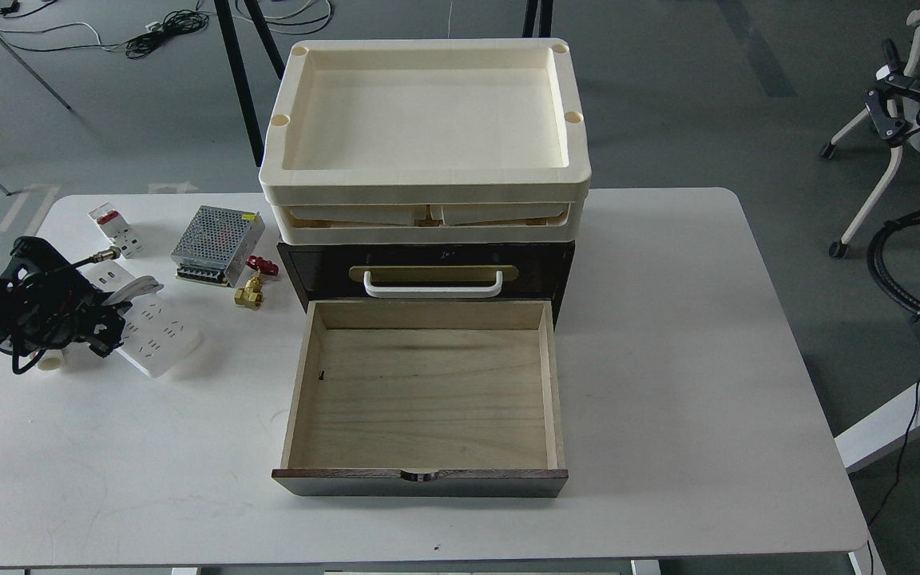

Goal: Put charging cable into cabinet
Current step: 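Close the left gripper on the white power strip and its cable, then lift the power strip and carry it over the open drawer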

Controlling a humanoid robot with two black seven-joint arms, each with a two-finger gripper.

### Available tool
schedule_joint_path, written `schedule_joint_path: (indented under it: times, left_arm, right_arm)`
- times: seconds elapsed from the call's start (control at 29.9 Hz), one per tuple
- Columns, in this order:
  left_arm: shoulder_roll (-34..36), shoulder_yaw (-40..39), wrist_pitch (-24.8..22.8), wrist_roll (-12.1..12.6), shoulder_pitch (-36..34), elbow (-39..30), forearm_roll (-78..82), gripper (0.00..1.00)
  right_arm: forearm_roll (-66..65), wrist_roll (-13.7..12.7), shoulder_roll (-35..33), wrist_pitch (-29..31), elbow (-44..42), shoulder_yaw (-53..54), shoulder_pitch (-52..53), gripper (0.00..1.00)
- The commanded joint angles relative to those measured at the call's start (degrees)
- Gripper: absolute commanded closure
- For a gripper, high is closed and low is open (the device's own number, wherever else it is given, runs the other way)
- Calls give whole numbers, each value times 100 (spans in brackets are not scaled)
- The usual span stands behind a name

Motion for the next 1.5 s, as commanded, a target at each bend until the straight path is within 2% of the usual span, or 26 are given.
schedule_joint_path:
  times: [0.0,0.53,0.84,1.04,1.14,1.2,1.34,1.47]
  left_arm:
    - [-1,-5,1,0,-41,103,-12,96]
    - [156,-14,10,0,-497,147,-47,96]
    - [1158,-84,422,0,-542,130,-56,96]
    - [1992,-49,502,0,-533,-106,-460,96]
    - [2545,-119,388,0,-533,-1035,-521,96]
    - [3151,-198,117,0,-533,-2071,-661,96]
    - [4329,-417,-727,0,-542,-4400,-1100,96]
    - [5174,-760,-1088,0,-551,-6010,-1216,95]
  right_arm:
    - [0,0,0,0,9,0,0,1]
    - [0,0,0,0,9,17,0,1]
    - [0,0,-9,0,0,88,9,1]
    - [0,0,0,0,9,88,9,1]
    - [0,0,0,0,9,88,9,1]
    - [0,0,0,0,9,88,9,1]
    - [-9,0,0,0,0,88,9,1]
    - [-18,-9,0,0,-9,79,18,1]
